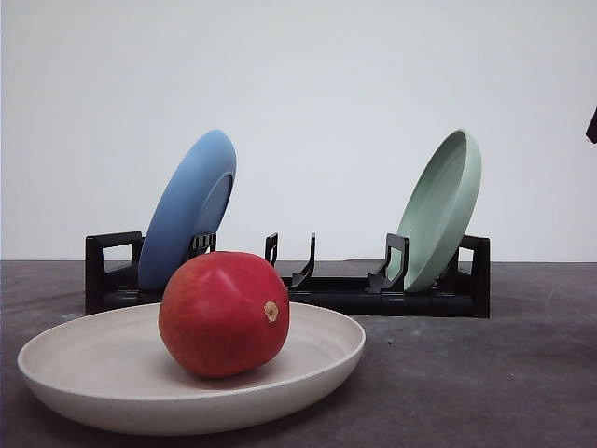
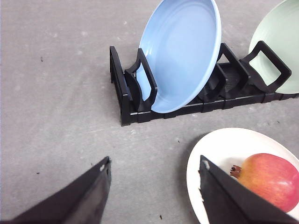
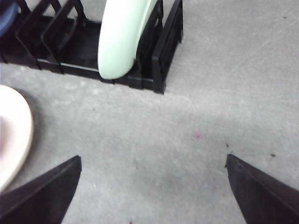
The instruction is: Place pomegranate in white plate
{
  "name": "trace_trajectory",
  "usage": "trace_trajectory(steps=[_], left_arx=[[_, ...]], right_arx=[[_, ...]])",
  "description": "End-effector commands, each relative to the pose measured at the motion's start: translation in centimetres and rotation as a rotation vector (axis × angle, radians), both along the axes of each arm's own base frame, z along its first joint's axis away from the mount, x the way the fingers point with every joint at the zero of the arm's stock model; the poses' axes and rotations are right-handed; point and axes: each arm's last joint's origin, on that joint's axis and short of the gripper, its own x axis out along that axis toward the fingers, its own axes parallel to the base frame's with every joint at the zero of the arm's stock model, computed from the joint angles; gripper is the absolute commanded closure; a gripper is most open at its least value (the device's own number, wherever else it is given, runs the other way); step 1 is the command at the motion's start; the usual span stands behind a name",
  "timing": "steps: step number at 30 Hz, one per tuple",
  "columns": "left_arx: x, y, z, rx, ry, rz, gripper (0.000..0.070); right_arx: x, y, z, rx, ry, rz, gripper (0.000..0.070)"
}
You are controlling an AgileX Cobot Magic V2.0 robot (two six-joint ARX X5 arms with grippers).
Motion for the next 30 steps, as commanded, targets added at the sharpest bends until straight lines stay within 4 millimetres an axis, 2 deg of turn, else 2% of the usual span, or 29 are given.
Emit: trace_trajectory(steps=[1,2,3,4,5,7,30], left_arx=[[0.09,0.0,0.17,0.002,-0.011,0.001,0.0422],[0.09,0.0,0.18,0.002,-0.012,0.001,0.0522],[0.09,0.0,0.18,0.002,-0.012,0.001,0.0673],[0.1,0.0,0.19,0.001,-0.013,0.001,0.0697],[0.11,0.0,0.21,0.001,-0.015,0.001,0.0694],[0.09,0.0,0.18,0.002,-0.012,0.001,0.0696],[0.13,0.02,-0.02,0.001,-0.021,0.004,0.0696]], right_arx=[[0.06,0.02,0.04,-0.01,-0.003,0.006,0.017],[0.06,0.02,0.02,-0.011,-0.001,0.006,0.0289],[0.06,0.01,0.0,-0.014,0.002,0.004,0.049],[0.06,0.0,-0.02,-0.019,0.002,0.003,0.0617],[0.07,-0.01,-0.02,-0.022,0.001,0.002,0.0696],[0.12,0.01,0.04,-0.02,-0.007,0.005,0.0678],[0.16,0.03,0.1,-0.019,-0.015,0.006,0.0678]])
